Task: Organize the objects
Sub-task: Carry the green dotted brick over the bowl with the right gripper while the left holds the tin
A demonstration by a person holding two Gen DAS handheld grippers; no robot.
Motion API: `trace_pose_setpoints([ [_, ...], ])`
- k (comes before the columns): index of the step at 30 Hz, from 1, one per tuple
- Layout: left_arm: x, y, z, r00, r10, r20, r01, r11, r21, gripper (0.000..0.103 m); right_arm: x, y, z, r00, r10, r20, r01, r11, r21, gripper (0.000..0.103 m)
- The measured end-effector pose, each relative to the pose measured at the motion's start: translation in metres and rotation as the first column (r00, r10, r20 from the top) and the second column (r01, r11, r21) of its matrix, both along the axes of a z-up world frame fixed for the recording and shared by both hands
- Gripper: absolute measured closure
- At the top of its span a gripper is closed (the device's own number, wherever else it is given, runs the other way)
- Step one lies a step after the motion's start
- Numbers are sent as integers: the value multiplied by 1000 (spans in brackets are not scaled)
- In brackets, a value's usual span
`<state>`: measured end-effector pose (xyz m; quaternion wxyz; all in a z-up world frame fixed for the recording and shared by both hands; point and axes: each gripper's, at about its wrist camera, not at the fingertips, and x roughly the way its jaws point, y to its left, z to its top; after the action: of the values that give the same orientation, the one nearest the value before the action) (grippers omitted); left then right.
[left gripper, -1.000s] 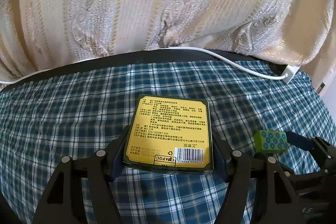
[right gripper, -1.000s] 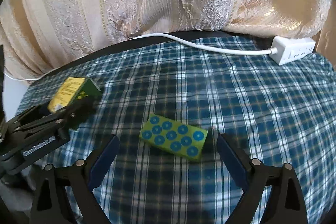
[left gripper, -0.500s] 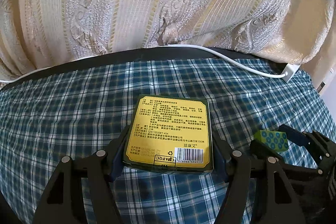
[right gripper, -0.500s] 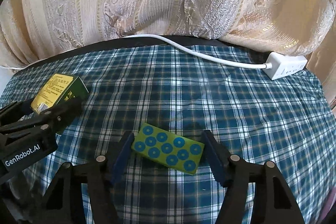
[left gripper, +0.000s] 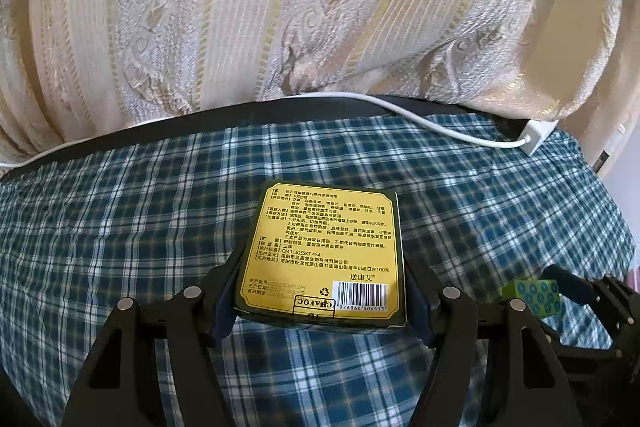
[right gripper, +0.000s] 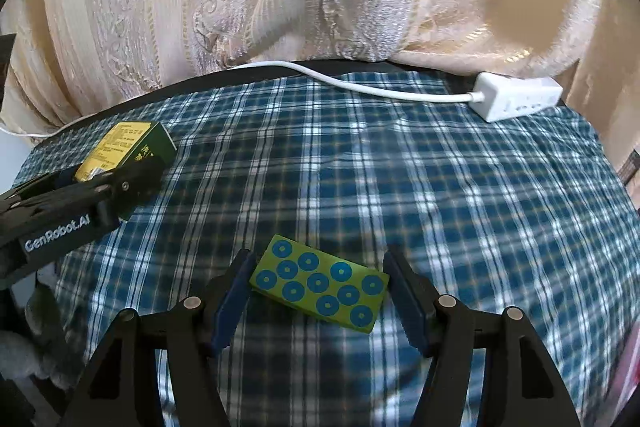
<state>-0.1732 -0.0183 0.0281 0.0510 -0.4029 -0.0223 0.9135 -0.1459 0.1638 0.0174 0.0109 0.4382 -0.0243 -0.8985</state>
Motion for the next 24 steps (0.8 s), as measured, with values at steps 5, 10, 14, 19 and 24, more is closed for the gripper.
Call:
trace_pose_setpoints([
  [5, 8, 12, 11, 999, -32, -27, 31, 999, -5, 34, 19, 8, 12, 999, -26, -19, 26, 1000, -13, 34],
  [10, 19, 27, 22, 996, -73, -56, 72, 997, -12, 34, 38, 15, 24, 998, -45, -42, 45, 999, -14, 34],
  [14, 28, 37, 29, 992, -103, -75, 102, 995, -9, 34, 56, 23, 34, 995, -71, -67, 70, 997, -16, 34],
  [19, 38, 48, 38, 986, -135, -96, 135, 991, -7, 34, 76, 36, 43, 990, -107, -89, 106, 994, -20, 34],
  [24, 49, 57, 44, 980, -166, -110, 166, 986, -4, 34, 98, 56, 51, 982, -153, -109, 151, 988, -20, 34],
])
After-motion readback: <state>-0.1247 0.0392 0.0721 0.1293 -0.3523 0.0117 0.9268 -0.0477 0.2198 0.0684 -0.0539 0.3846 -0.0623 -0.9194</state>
